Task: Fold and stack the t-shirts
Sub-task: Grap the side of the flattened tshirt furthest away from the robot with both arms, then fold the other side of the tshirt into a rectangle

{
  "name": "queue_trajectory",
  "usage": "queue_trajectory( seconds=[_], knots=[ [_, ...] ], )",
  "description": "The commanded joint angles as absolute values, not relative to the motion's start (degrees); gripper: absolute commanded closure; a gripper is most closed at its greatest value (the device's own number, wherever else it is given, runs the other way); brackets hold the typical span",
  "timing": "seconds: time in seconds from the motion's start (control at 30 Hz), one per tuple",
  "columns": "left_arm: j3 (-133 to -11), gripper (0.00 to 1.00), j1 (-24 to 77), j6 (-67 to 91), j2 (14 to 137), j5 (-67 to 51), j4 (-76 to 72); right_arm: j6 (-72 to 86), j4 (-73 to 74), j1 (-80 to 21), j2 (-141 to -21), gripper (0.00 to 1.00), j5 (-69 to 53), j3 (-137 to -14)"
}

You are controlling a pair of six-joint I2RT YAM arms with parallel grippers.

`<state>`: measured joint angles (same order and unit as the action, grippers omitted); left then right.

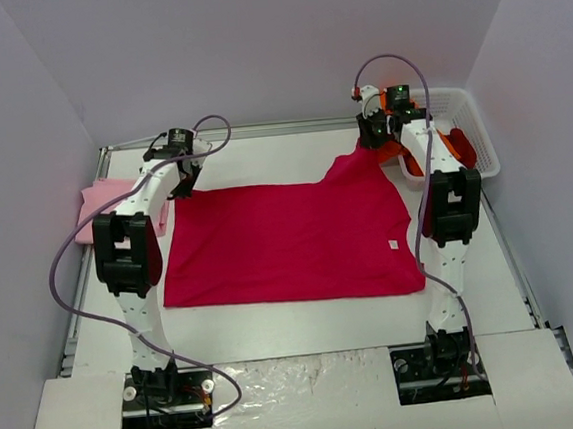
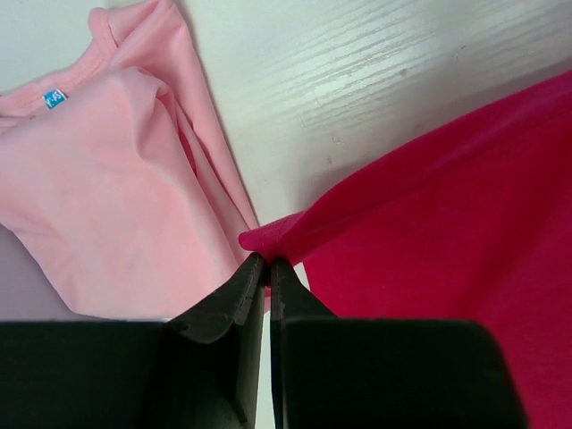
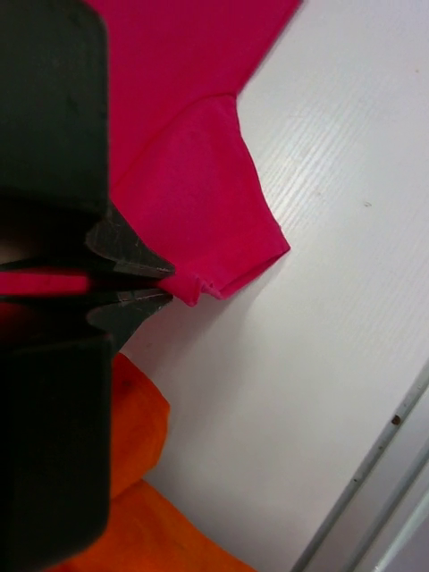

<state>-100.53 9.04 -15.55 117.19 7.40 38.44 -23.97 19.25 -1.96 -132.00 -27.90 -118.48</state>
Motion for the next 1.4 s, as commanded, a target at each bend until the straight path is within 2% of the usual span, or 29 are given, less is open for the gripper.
queue_trajectory(
  seconds=[0.0,1.37],
  knots=[
    [-99.7,0.98,9.2,-14.8,112.0,8.1,37.2,-23.8,21.1,-1.8,-125.9,1.00,-29.6,-115.8],
    [-85.7,0.98,5.8,-16.3,98.6,5.1,34.2,-29.6,30.4,-0.4,-102.7,1.00,-29.3,-93.6]
  ],
)
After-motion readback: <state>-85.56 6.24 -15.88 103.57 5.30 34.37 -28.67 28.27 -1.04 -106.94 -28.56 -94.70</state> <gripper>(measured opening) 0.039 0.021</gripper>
